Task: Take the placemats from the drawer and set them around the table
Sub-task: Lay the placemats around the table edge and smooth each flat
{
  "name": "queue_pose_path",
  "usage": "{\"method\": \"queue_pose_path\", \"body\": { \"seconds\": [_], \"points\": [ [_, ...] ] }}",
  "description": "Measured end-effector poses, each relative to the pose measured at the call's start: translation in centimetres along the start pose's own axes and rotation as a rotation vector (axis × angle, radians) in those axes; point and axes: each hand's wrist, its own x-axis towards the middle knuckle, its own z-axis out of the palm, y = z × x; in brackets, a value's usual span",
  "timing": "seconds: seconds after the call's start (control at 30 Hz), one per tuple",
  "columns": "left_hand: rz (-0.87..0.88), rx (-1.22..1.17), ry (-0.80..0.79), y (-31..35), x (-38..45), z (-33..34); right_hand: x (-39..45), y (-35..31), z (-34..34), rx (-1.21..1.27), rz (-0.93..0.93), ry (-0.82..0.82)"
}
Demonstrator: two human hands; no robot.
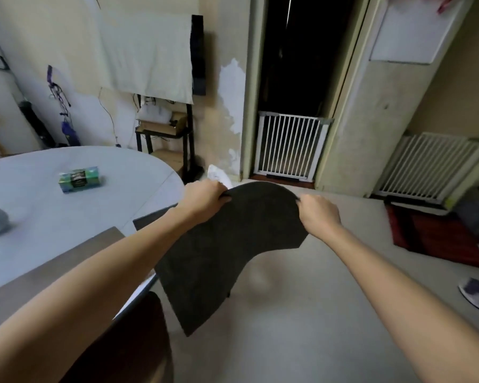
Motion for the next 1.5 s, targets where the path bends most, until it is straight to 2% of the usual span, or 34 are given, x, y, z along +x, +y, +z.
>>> {"method": "queue_pose_path", "body": {
  "seconds": [0.23,0.4,0.57,0.7,0.83,1.03,1.2,1.37,1.5],
  "points": [
    [-0.006,-0.088,0.007,3.7,13.9,6.1,11.3,5.6,0.7,-0.066,0.009,0.075],
    [-0.016,-0.096,0.0,4.4,24.0,8.6,20.6,8.4,2.6,-0.038,0.045,0.052],
    [-0.073,-0.115,-0.039,1.1,31.3,10.5,29.7,8.4,4.9,-0.005,-0.01,0.071],
    [-0.195,-0.108,0.02,-4.4,36.3,11.6,38.4,5.6,7.6,0.081,-0.136,0.12],
    [-0.342,-0.064,0.106,-10.3,39.4,11.5,47.4,0.0,11.1,0.182,-0.309,0.107],
    [-0.712,0.118,0.136,-19.3,38.9,8.6,56.7,-13.4,13.3,0.351,-0.65,0.008],
    [-1.0,0.236,0.055,-24.6,32.9,6.6,57.4,-25.5,16.4,0.429,-0.956,-0.122],
    [-1.151,0.333,0.016,-30.2,27.0,6.8,56.2,-34.9,18.7,0.434,-1.205,-0.219],
    [-1.357,0.457,0.111,-33.6,24.6,7.5,55.3,-42.2,20.3,0.564,-1.305,-0.301]
  ]
}}
